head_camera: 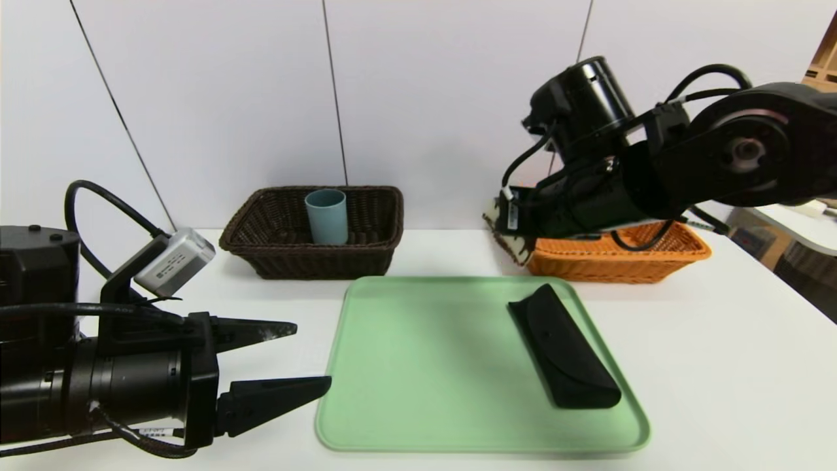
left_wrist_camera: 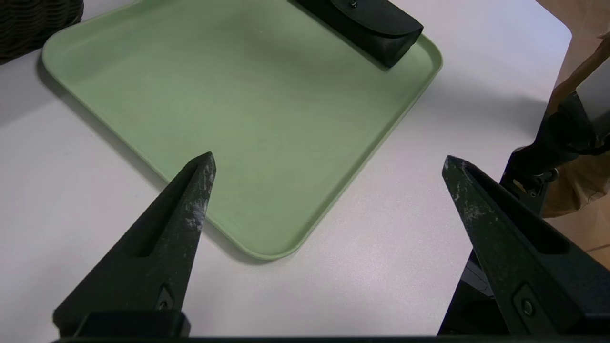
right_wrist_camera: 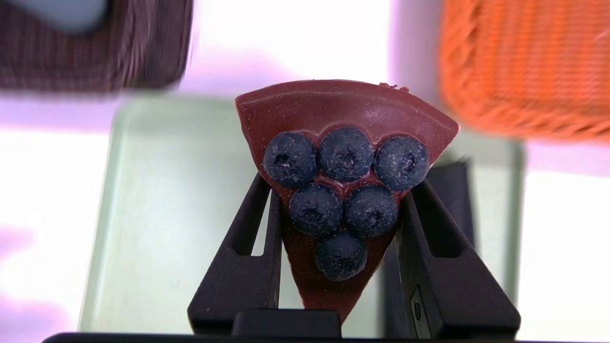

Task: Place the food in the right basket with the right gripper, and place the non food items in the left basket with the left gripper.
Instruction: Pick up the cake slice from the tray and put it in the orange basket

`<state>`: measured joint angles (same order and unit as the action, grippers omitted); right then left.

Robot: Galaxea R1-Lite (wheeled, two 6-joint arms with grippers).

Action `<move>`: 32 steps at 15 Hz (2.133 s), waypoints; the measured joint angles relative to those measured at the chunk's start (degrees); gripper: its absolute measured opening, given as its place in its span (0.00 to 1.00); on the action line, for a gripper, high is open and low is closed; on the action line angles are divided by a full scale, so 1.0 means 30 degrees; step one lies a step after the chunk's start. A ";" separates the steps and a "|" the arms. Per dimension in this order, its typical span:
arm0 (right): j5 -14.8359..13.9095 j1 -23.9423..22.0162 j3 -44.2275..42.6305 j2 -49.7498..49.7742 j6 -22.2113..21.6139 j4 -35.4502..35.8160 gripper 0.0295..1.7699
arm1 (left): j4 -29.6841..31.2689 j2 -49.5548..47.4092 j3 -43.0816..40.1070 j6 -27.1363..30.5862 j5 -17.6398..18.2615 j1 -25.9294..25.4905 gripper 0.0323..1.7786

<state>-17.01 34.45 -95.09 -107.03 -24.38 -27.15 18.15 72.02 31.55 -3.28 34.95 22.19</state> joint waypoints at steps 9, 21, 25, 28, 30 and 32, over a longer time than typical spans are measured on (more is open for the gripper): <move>0.2462 -0.5632 -0.0325 -0.0788 0.2284 0.3161 0.37 | 0.0033 0.0163 0.0041 0.0012 -0.0037 -0.0008 0.95; 0.2328 -0.8143 -0.0333 -0.4234 0.2414 0.5441 0.37 | 0.0004 0.0191 -0.0228 0.0203 -0.0077 -0.0012 0.95; 0.2454 -0.8858 -0.0325 -0.4746 0.2499 0.5222 0.37 | 0.0012 0.0183 -0.0293 0.0211 -0.0065 -0.0012 0.95; 0.2462 -0.9281 -0.0305 -0.5205 0.2499 0.5181 0.37 | 0.0020 0.0167 -0.0431 0.0223 -0.0057 -0.0012 0.95; 0.2491 -0.9545 -0.0289 -0.5502 0.2499 0.5185 0.37 | 0.0028 0.0146 -0.0484 0.0211 -0.0057 -0.0012 0.95; 0.2471 -0.9631 -0.0289 -0.5693 0.2499 0.5246 0.51 | 0.0028 0.0118 -0.0496 0.0215 -0.0057 -0.0012 0.95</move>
<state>-9.59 5.56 -95.95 -124.11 -16.88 -11.41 18.24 72.38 30.06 -2.63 34.78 22.15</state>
